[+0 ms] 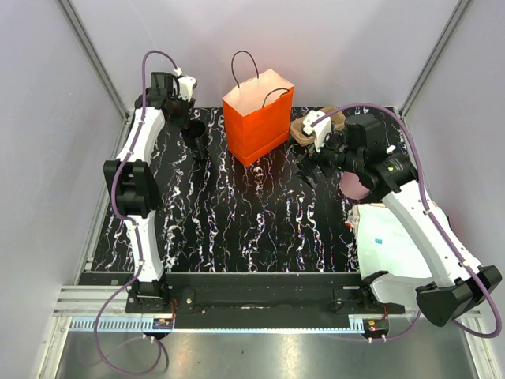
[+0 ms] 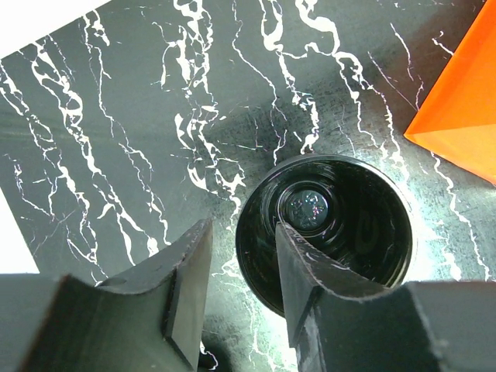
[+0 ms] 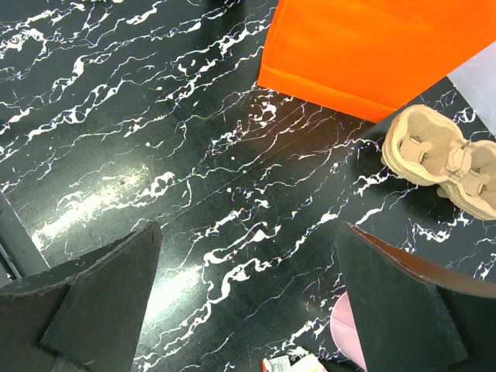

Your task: Pack the takeout coffee

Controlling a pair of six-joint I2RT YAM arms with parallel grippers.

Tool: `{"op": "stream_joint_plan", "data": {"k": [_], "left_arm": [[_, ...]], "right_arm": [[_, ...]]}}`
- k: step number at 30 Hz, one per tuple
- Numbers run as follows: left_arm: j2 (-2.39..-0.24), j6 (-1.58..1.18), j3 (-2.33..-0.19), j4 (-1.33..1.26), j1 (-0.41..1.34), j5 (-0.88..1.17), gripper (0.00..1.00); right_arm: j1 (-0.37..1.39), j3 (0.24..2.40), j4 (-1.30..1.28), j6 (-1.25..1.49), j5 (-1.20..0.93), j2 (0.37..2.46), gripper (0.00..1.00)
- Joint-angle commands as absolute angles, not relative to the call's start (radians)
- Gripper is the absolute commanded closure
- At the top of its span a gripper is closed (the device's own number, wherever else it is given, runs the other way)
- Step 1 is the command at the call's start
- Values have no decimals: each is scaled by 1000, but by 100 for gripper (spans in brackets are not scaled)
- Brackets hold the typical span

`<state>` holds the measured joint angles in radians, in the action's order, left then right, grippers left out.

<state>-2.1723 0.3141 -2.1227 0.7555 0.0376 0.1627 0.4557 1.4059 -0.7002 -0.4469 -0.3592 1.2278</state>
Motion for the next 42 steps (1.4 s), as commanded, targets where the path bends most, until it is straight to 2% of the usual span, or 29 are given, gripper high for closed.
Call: {"op": "stream_joint_plan", "data": {"k": [1,5,7,15,42], "left_arm": [[-2131,322,-2148,733,31,146,62],[-2131,319,-2143,732,31,150,72],[-2131,319,-2143,732,31,152,73],[-2135,328,-2141,730,31,140,70],[-2152,342,-2128,730,25,138,73]], "right_arm": [[460,1401,-670,-436,-376,1198,1],[460,1399,-672,-436,-376,1198,1],[462,1399,-672,-436,-376,1200,1],[460,1401,-670,-434,-379,1203,1],[460,1402,-672,-434,-382,1207,2]]}}
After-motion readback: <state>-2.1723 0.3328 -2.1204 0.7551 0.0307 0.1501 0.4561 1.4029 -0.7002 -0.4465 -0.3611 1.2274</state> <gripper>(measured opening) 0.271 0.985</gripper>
